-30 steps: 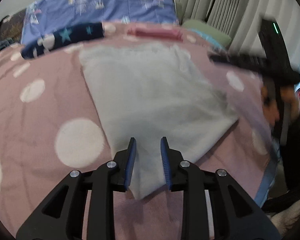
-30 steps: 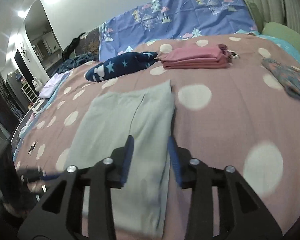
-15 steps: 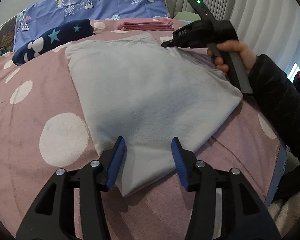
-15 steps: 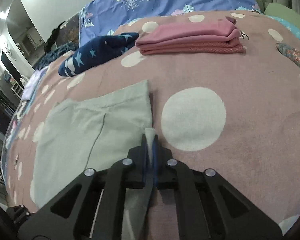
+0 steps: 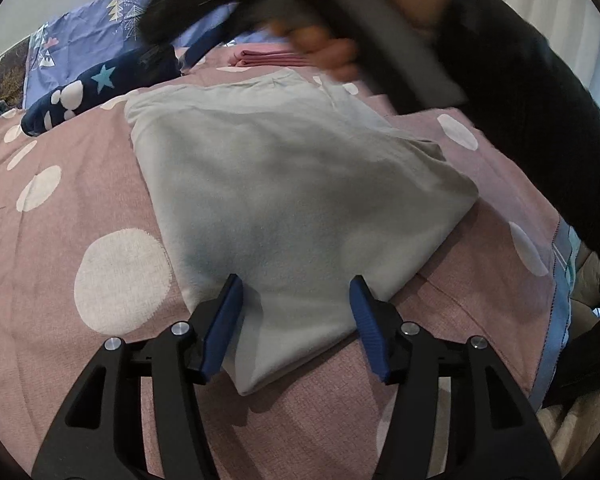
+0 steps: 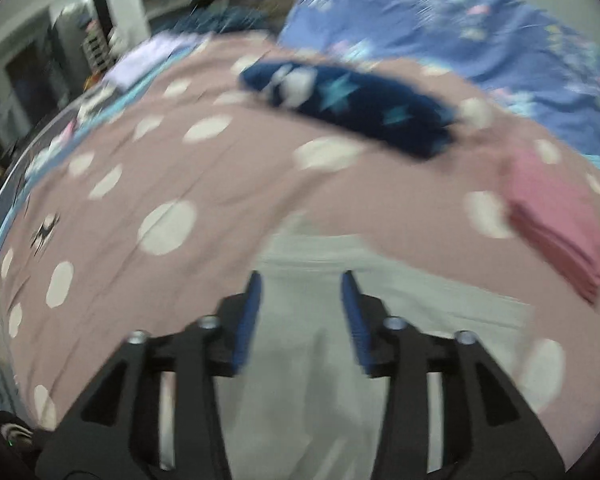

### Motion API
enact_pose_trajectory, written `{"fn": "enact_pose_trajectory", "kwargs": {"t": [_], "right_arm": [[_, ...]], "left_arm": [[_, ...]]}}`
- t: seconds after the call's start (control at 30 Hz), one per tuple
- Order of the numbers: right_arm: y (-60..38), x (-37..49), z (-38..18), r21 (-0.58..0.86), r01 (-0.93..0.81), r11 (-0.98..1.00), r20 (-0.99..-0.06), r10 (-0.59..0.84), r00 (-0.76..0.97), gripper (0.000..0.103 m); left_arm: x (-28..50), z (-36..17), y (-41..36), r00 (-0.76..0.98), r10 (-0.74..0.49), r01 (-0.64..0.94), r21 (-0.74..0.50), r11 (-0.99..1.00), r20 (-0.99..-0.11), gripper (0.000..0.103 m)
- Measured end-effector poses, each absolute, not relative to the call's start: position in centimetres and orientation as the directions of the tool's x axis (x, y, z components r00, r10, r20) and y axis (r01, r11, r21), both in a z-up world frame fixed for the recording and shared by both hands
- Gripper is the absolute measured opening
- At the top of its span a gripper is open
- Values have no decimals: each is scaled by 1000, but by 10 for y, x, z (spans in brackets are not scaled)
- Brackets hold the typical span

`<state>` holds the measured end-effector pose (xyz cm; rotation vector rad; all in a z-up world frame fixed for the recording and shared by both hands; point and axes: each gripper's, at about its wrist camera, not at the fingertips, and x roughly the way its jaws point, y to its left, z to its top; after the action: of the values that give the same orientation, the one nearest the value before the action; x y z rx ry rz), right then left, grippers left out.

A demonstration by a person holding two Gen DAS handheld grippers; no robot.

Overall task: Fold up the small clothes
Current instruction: 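Smooth the folded shirt with the right gripper while the left gripper hovers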

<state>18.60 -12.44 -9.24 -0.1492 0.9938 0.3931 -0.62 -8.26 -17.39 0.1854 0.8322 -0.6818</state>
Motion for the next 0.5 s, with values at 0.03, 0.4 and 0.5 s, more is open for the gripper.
{"fn": "enact_pose_trajectory", "kwargs": {"t": [0.03, 0.4, 0.5], "right_arm": [[-105, 193, -104, 19, -414, 910, -865, 223, 450, 49], [-135, 212, -101, 157, -257, 953, -839, 267, 475, 30], [-174, 178, -74, 172, -216, 961, -778, 267, 568, 42]], "left_arm": [[-7, -174, -82, 477, -485, 624, -105, 774, -733, 57], [-10, -174, -83, 491, -477, 620, -93, 779, -729, 57], [-12, -173, -84, 495, -473, 619, -86, 781, -729, 57]]}}
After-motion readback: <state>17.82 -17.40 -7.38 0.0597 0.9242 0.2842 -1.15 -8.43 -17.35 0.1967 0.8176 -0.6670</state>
